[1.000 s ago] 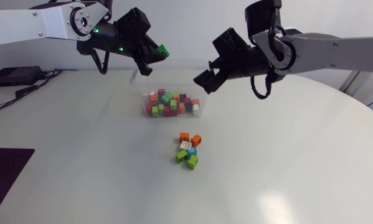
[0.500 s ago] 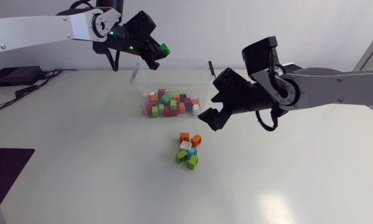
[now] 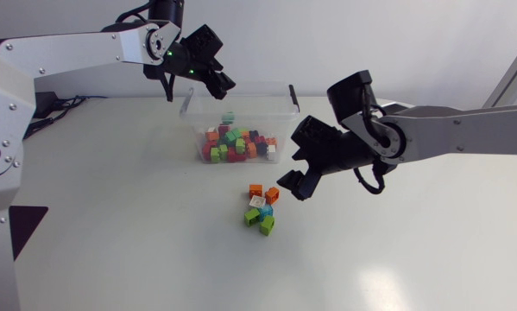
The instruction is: Place the duplo bricks in the container
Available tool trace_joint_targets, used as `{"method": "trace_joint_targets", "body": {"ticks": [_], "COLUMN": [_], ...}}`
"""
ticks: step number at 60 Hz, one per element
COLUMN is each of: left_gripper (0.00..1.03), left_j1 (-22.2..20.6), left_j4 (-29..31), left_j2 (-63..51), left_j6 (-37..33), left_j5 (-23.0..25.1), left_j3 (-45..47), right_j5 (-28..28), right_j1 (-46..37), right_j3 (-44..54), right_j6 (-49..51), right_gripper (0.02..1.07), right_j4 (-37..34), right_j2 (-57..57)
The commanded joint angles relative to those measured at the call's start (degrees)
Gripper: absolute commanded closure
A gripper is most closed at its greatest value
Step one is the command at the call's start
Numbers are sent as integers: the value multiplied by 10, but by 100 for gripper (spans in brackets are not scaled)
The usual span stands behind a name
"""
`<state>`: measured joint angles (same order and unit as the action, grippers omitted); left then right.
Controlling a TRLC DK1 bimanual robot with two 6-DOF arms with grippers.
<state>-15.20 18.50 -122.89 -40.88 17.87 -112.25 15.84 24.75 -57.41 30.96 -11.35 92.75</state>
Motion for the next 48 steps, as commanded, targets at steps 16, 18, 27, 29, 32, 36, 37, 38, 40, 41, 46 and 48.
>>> {"method": "trace_joint_targets", "body": {"ticks": [16,18,27,29,32,36,37,38,40,41,46,48], "left_gripper": [5,5,5,5,5,5,5,5,5,5,5,5], "left_j1": [-6,-7,-8,-8,-8,-9,-9,-10,-11,-12,-16,-18], "left_j4": [-22,-25,-24,-22,-18,-3,-1,1,9,13,34,43], "left_j2": [100,116,174,187,198,211,215,218,225,226,244,250], "left_j6": [6,2,-21,-24,-31,-44,-46,-50,-54,-56,-68,-72], "left_j5": [-2,0,15,19,25,30,30,31,34,35,41,45], "left_j3": [96,115,185,200,216,233,237,242,249,251,265,268], "right_j5": [-53,-61,-70,-70,-70,-70,-70,-70,-70,-70,-70,-70], "right_j1": [23,27,33,33,33,33,33,33,33,33,35,37], "right_j3": [-24,-27,-53,-60,-69,-82,-85,-88,-94,-97,-112,-119], "right_j6": [-25,-31,-52,-57,-64,-72,-73,-75,-78,-79,-85,-89], "right_gripper": [10,10,10,10,10,10,10,10,10,10,10,10], "right_j4": [-23,-23,-39,-45,-50,-63,-63,-66,-71,-75,-88,-96], "right_j2": [61,68,101,107,116,126,127,130,134,137,146,149]}}
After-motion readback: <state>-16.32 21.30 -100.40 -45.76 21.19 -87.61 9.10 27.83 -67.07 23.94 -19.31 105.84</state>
